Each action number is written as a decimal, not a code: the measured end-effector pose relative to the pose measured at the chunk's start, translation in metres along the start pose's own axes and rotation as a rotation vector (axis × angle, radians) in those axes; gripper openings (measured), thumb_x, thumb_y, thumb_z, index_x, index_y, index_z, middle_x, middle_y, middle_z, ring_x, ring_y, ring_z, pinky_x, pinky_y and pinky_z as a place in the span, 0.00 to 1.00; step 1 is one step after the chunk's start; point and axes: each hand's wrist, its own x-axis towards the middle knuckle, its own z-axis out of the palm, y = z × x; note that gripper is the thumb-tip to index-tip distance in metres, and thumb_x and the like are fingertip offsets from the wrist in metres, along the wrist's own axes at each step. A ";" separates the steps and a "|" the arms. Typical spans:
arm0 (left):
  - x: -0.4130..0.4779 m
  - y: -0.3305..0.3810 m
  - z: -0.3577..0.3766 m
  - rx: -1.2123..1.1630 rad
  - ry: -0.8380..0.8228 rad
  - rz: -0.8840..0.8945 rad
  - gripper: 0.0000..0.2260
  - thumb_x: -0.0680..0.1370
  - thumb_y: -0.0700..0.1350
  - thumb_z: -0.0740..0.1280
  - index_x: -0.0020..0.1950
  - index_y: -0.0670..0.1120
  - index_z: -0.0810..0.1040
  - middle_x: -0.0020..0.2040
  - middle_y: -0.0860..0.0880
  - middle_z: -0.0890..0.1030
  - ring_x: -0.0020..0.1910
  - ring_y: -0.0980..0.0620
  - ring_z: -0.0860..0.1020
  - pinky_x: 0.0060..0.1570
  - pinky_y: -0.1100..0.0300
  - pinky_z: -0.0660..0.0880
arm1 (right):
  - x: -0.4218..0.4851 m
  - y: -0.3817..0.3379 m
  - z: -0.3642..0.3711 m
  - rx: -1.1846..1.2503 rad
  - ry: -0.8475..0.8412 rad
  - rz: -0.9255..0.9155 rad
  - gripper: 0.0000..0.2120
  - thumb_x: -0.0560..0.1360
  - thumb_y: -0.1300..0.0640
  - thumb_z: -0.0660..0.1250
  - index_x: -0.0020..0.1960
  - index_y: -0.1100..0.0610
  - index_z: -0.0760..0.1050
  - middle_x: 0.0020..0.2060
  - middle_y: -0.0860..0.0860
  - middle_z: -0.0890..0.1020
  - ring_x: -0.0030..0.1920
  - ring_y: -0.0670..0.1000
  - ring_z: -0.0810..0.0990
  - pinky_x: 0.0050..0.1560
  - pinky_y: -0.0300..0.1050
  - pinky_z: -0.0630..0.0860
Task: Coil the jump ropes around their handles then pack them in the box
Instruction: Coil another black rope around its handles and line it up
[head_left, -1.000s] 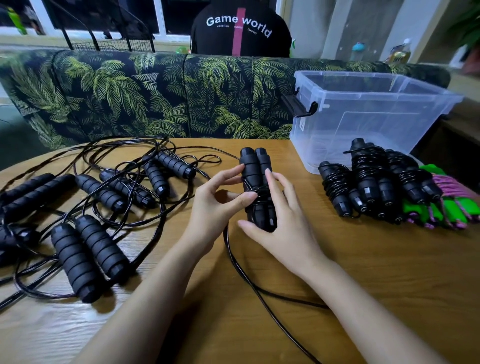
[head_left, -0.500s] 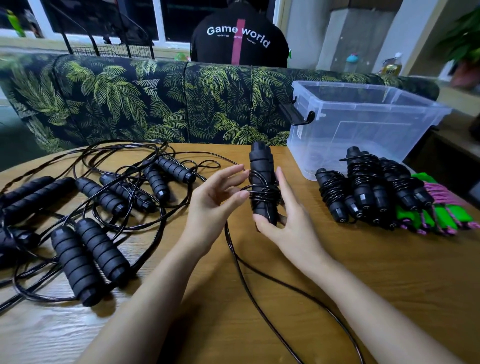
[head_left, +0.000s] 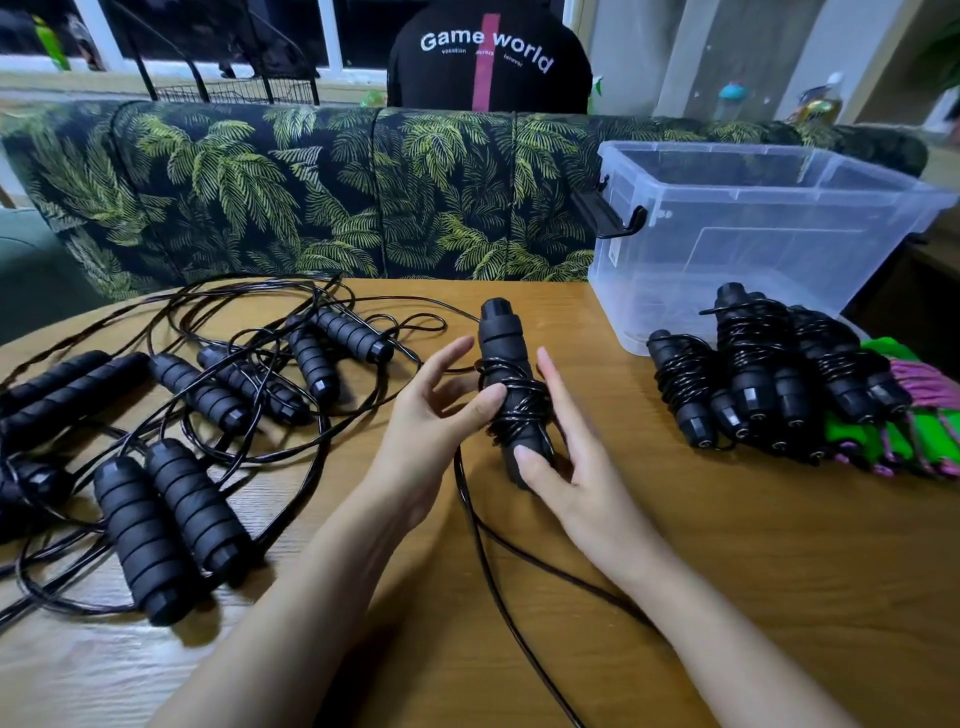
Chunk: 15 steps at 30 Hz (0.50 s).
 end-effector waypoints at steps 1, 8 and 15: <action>-0.001 0.000 0.002 0.003 0.039 0.008 0.30 0.69 0.43 0.74 0.70 0.49 0.73 0.51 0.48 0.83 0.52 0.54 0.82 0.49 0.63 0.77 | 0.000 0.002 0.002 -0.062 0.013 -0.018 0.35 0.77 0.59 0.64 0.78 0.44 0.51 0.78 0.42 0.58 0.77 0.38 0.54 0.75 0.36 0.55; -0.009 0.000 0.013 0.113 0.026 0.052 0.27 0.70 0.43 0.75 0.68 0.47 0.75 0.56 0.47 0.83 0.53 0.56 0.82 0.50 0.64 0.78 | -0.001 0.012 0.010 -0.225 0.185 -0.010 0.45 0.73 0.58 0.75 0.80 0.51 0.51 0.75 0.45 0.63 0.74 0.38 0.61 0.66 0.24 0.57; -0.009 0.007 0.006 0.057 -0.070 0.045 0.27 0.70 0.42 0.74 0.69 0.49 0.73 0.55 0.47 0.84 0.56 0.53 0.82 0.50 0.65 0.77 | -0.001 0.007 0.001 0.024 0.178 -0.031 0.37 0.76 0.59 0.68 0.77 0.39 0.54 0.77 0.44 0.62 0.77 0.45 0.60 0.76 0.53 0.62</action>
